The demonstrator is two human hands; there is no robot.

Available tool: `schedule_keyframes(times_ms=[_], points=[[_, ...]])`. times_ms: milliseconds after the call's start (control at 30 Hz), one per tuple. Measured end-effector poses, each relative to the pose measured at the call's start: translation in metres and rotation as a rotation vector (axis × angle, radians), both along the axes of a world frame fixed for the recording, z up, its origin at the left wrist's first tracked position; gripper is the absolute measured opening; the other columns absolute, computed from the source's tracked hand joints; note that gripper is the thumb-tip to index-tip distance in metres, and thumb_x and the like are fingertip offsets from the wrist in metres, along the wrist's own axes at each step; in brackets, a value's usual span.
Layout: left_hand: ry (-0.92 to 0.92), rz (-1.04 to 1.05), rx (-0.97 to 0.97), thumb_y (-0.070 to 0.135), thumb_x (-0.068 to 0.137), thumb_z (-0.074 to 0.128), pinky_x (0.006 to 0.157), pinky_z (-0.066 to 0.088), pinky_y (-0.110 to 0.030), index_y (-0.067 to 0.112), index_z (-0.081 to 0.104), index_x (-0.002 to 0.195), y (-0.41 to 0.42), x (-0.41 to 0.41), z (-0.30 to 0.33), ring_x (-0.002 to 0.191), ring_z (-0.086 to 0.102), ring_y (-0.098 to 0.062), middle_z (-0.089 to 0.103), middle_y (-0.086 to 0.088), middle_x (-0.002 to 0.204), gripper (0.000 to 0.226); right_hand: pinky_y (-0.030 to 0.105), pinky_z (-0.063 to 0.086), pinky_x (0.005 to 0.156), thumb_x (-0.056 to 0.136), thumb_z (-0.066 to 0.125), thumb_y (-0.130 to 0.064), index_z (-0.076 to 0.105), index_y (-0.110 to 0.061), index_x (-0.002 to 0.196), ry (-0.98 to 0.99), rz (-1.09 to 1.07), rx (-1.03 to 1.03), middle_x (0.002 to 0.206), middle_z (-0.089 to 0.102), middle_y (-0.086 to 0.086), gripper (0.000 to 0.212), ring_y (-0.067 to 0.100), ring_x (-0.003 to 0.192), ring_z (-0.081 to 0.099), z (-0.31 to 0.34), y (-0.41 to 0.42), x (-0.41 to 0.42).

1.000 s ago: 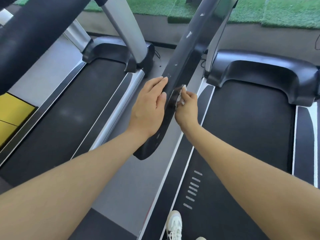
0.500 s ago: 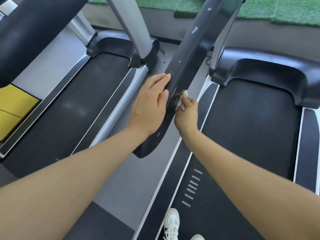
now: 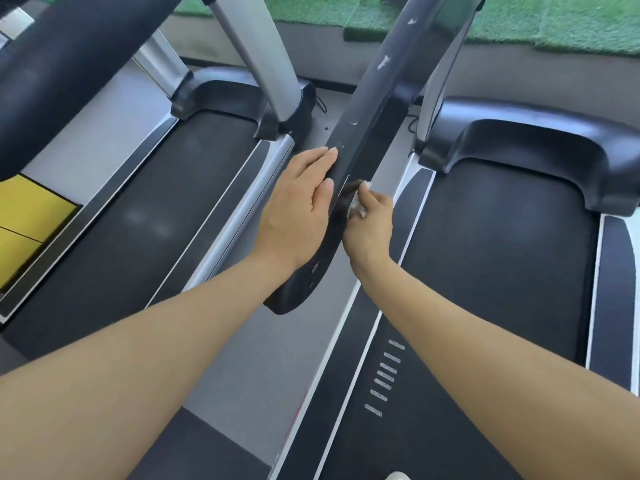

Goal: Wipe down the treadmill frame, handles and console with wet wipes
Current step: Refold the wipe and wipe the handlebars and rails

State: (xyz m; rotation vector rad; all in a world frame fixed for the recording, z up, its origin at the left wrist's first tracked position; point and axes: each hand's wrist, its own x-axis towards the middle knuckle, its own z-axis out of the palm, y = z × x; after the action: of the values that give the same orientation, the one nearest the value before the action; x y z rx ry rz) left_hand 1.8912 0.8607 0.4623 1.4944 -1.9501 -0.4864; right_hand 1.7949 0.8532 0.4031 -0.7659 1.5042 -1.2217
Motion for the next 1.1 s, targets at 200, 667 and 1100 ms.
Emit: schedule_keyframes(times_ms=[200, 667, 1100], points=[[-0.013, -0.004, -0.007, 0.011, 0.099, 0.039, 0.094, 0.022, 0.003, 0.013, 0.047, 0.138, -0.002, 0.0, -0.002, 0.129, 0.038, -0.004, 0.044, 0.006, 0.14, 0.04, 0.014, 0.041, 0.094, 0.097, 0.04, 0.001, 0.046, -0.018, 0.138, 0.089, -0.007, -0.18, 0.117, 0.041, -0.012, 0.045, 0.004, 0.108, 0.047, 0.025, 0.012, 0.007], [0.039, -0.026, 0.017, 0.011, 0.1, 0.037, 0.106, 0.031, -0.021, 0.011, 0.046, 0.139, -0.003, 0.002, 0.0, 0.128, 0.04, -0.011, 0.044, 0.002, 0.14, 0.04, -0.003, 0.037, 0.074, 0.099, 0.044, -0.005, 0.055, -0.009, 0.126, 0.143, -0.051, -0.281, 0.101, 0.047, -0.013, 0.03, -0.007, 0.086, 0.05, 0.034, 0.039, 0.021], [0.085, -0.048, 0.098, 0.008, 0.101, 0.033, 0.098, 0.023, -0.006, 0.007, 0.044, 0.138, 0.006, 0.005, 0.009, 0.129, 0.038, -0.011, 0.042, -0.004, 0.141, 0.039, 0.003, 0.043, 0.078, 0.099, 0.047, -0.009, 0.059, -0.011, 0.122, 0.219, -0.008, -0.247, 0.097, 0.05, -0.011, 0.026, 0.002, 0.087, 0.052, 0.038, 0.08, 0.034]])
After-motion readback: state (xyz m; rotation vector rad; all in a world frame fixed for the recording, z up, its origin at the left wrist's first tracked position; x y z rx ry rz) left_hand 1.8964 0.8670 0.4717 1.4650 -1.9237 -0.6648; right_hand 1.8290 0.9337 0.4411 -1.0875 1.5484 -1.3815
